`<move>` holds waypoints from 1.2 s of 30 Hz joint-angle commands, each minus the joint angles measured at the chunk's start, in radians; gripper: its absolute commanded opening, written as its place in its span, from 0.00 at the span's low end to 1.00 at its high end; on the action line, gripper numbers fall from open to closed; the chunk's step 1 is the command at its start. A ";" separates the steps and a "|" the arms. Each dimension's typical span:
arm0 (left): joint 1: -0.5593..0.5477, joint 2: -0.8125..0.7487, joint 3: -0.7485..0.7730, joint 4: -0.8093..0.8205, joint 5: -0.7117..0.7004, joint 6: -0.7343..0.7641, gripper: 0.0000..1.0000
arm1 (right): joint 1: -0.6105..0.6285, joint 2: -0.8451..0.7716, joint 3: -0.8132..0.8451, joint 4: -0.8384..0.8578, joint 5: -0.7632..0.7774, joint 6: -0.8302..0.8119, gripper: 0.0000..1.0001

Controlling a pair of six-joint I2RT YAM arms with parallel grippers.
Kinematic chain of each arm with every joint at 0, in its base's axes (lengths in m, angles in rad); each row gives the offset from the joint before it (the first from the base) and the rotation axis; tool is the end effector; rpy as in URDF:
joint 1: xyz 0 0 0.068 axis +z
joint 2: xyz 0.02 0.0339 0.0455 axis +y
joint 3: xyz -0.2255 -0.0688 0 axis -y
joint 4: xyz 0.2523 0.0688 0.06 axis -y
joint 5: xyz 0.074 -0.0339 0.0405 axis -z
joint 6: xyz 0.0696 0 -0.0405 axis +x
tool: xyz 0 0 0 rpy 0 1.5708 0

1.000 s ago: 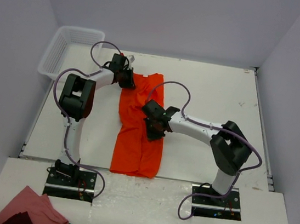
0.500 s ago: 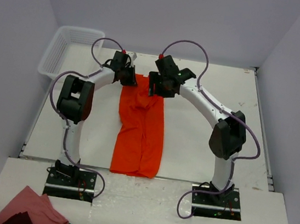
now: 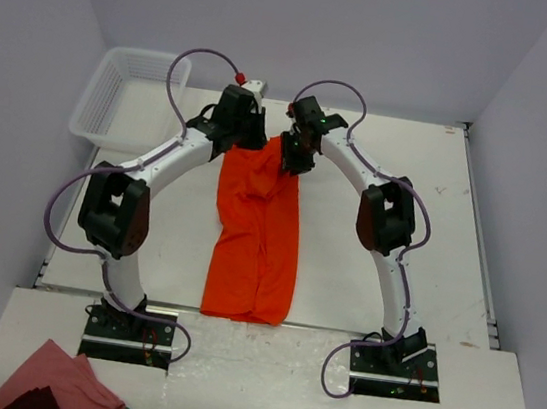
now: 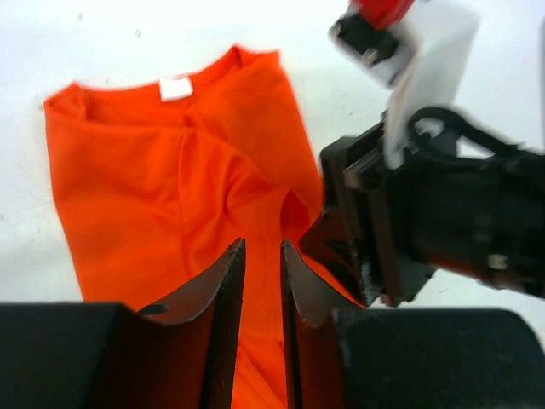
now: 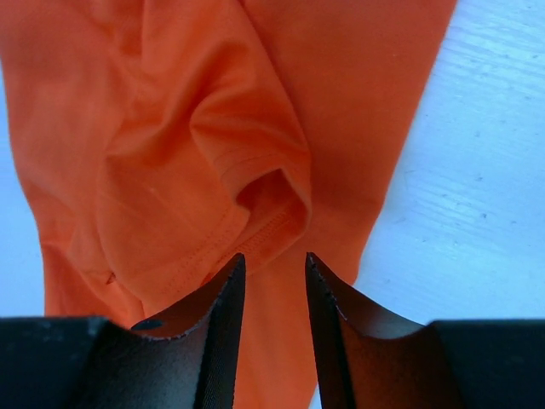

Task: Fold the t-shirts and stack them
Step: Rotate the tshirt 90 degrees

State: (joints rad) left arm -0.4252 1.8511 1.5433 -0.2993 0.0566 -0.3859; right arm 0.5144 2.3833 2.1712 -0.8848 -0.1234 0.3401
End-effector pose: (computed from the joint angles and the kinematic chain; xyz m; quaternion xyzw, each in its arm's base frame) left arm 0.4164 -0.1929 0.2291 0.0305 0.8854 -0.2058 0.4158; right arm 0.4383 0.2575 0.1468 -0.0989 0.9653 0.1516 0.1884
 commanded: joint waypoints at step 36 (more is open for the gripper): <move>-0.076 -0.153 -0.364 0.106 -0.064 -0.111 0.15 | -0.040 0.088 0.073 0.172 -0.179 0.005 0.35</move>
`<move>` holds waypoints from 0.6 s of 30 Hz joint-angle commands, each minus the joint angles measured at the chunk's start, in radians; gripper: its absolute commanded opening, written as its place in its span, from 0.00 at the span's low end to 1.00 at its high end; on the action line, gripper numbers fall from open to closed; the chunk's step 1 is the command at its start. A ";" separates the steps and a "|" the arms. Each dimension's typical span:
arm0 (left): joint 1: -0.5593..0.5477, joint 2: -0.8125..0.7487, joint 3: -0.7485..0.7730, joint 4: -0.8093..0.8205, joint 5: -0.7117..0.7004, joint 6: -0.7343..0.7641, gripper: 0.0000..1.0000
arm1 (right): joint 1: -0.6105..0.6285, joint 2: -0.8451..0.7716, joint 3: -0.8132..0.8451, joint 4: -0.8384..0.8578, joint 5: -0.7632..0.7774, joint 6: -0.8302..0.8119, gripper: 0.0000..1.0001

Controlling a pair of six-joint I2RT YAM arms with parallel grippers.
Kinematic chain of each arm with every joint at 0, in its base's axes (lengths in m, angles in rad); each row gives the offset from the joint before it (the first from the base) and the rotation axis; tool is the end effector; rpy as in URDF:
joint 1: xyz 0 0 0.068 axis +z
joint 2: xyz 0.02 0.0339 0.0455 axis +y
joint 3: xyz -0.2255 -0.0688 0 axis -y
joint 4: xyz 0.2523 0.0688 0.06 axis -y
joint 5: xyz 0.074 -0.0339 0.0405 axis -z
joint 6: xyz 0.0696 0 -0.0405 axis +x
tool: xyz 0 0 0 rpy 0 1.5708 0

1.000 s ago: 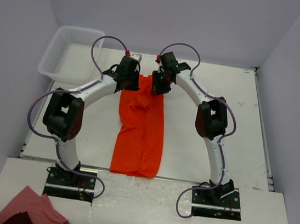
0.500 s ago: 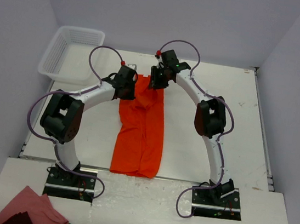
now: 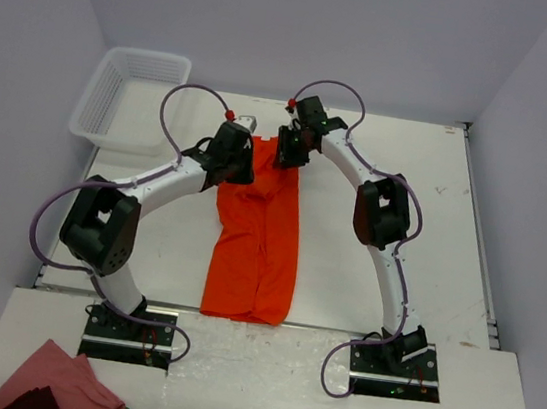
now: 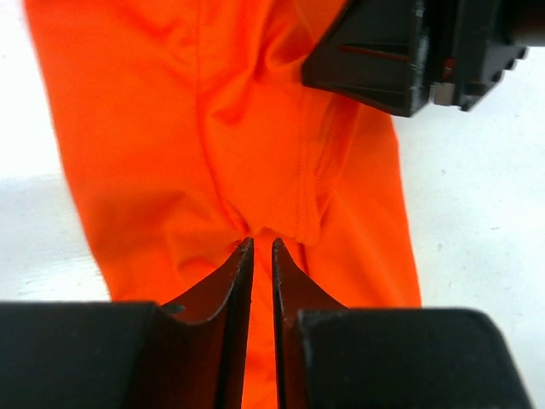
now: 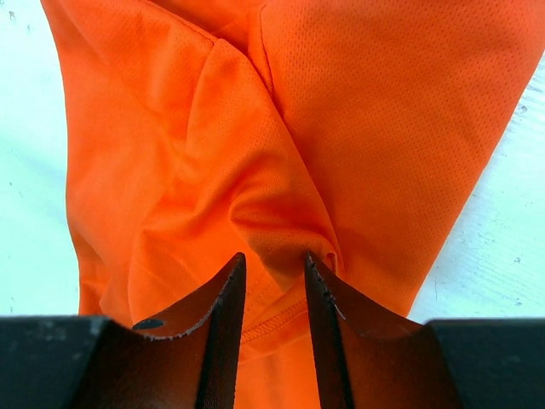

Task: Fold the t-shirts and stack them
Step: Rotate the tshirt 90 degrees

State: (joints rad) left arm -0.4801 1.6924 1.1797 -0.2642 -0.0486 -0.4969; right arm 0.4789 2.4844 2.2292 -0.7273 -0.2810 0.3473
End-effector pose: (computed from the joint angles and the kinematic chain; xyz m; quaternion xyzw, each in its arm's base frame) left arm 0.3554 -0.1813 0.1652 -0.0171 0.9219 -0.1616 0.3518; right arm 0.4668 0.2641 0.1284 -0.1028 0.9429 0.2380 0.2091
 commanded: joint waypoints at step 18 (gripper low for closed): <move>-0.063 0.170 0.034 0.118 0.072 0.004 0.12 | -0.014 -0.059 -0.065 0.031 0.005 -0.016 0.34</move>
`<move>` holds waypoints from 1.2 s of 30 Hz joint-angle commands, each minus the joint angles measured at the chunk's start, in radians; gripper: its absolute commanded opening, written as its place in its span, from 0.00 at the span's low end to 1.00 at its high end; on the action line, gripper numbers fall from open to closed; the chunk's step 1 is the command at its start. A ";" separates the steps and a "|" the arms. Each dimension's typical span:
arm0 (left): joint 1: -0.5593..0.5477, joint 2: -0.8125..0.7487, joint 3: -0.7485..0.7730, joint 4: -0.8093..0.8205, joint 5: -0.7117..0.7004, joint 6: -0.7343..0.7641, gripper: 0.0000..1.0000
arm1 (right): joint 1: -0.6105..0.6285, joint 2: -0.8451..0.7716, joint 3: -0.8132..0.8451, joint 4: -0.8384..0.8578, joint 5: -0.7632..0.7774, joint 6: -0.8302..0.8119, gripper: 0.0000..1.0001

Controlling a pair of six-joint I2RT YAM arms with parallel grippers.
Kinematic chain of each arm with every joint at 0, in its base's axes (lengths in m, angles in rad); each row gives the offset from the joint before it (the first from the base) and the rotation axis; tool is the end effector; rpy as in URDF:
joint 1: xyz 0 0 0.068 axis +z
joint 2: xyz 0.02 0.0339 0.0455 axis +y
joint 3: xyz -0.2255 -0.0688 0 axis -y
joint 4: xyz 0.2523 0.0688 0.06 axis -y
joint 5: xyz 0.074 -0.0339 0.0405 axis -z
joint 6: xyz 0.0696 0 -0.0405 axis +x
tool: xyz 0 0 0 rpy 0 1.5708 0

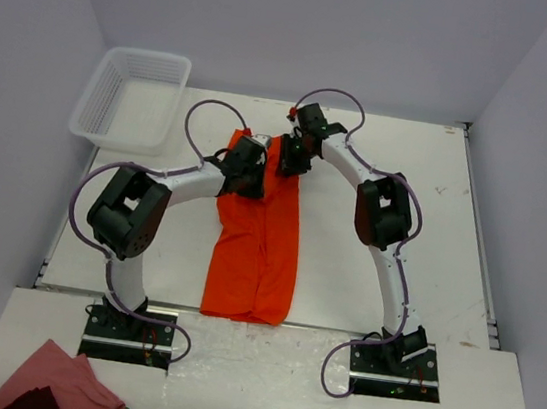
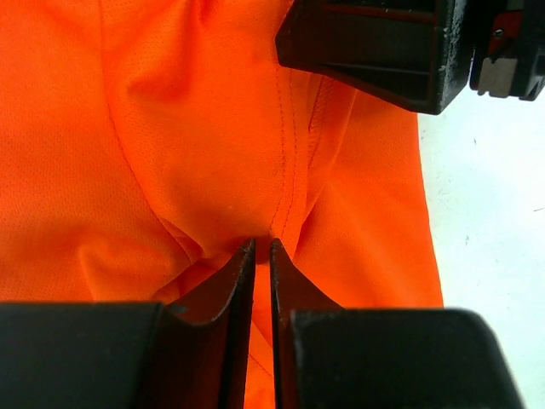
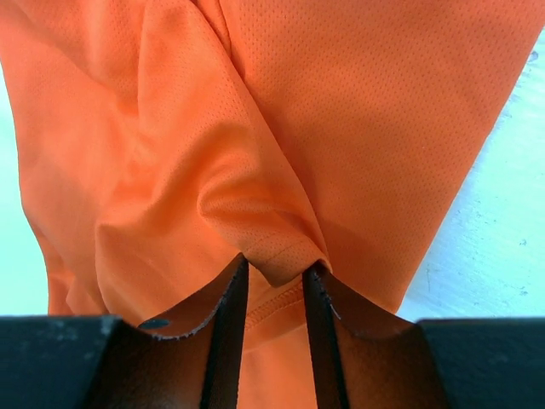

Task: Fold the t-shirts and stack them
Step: Rotate the tshirt 90 degrees

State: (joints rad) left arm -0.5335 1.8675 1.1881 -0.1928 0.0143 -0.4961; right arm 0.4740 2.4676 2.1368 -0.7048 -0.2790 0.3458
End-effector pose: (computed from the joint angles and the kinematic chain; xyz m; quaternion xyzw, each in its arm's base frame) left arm 0.3545 -0.2105 0.1073 0.0200 0.9394 -0.1743 0.2946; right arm 0.4594 0.2572 0.1078 -0.0979 0.9507 0.2273 0.1867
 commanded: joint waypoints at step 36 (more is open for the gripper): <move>-0.069 -0.050 0.128 -0.043 -0.129 0.073 0.13 | -0.156 0.102 0.319 -0.056 -0.066 -0.067 0.04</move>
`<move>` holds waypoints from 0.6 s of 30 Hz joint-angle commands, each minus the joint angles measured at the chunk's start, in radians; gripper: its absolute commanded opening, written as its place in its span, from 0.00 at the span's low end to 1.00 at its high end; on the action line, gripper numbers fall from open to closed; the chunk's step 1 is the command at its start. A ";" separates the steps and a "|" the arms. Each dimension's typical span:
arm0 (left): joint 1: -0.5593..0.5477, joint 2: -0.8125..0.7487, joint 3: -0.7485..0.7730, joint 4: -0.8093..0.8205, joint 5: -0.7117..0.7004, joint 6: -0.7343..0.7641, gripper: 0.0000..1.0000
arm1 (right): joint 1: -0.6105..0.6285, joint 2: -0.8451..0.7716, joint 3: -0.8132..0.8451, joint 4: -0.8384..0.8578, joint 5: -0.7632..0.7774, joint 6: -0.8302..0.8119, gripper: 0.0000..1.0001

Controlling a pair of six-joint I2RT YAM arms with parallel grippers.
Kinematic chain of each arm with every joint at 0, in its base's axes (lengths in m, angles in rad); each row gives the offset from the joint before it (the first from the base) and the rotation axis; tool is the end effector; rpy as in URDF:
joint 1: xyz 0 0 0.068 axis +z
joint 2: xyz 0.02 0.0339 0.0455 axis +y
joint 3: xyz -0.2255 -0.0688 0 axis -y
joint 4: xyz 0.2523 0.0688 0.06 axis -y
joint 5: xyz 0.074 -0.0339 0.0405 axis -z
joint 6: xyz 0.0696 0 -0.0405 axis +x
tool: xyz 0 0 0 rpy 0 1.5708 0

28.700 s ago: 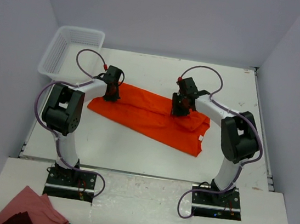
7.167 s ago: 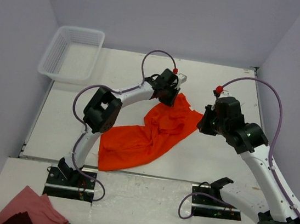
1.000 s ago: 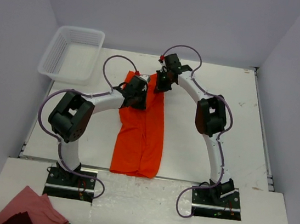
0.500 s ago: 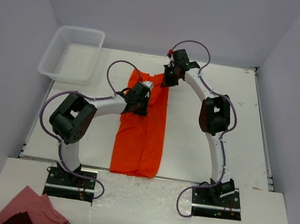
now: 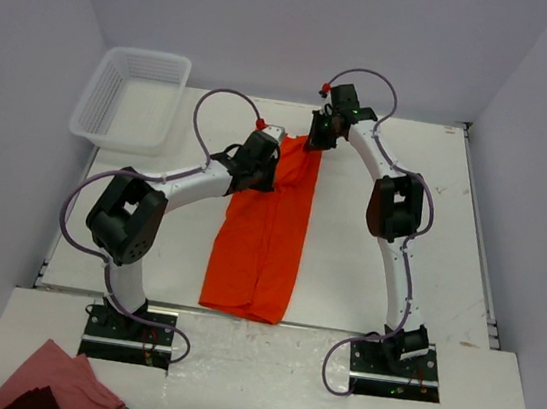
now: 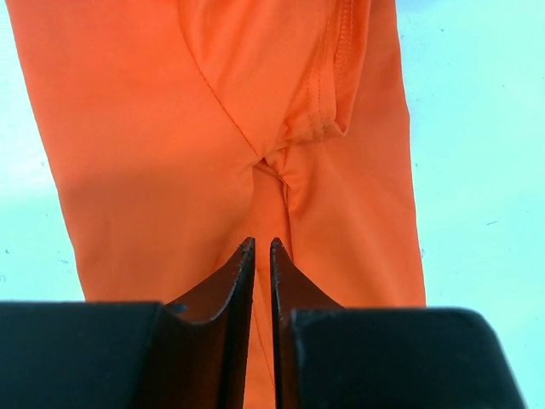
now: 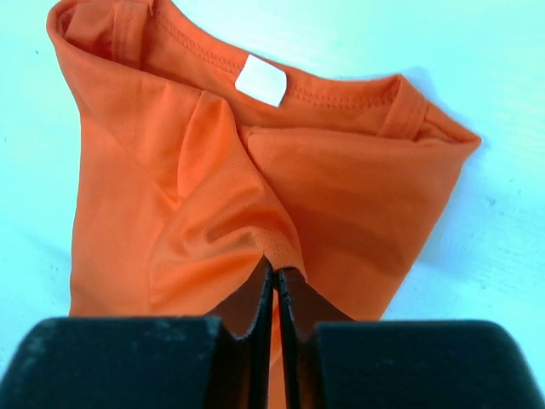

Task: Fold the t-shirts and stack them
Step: Rotate the tshirt 90 degrees

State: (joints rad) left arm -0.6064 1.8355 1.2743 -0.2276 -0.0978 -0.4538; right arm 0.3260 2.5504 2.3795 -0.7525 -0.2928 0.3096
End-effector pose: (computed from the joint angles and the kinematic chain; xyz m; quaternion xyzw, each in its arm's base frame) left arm 0.3535 -0.2369 0.1460 0.0518 0.9222 -0.1535 0.3513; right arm 0.5154 0.1955 0.1432 -0.0541 0.9375 0.2297 0.2557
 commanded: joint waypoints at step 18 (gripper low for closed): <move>0.158 0.191 0.241 0.005 0.121 0.145 0.13 | -0.027 -0.154 -0.049 0.058 -0.029 -0.029 0.42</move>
State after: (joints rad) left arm -0.4763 2.0026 1.4197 -0.2424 -0.0338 -0.3565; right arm 0.3016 2.5454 2.3726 -0.7246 -0.3458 0.2886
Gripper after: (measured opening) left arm 0.132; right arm 0.403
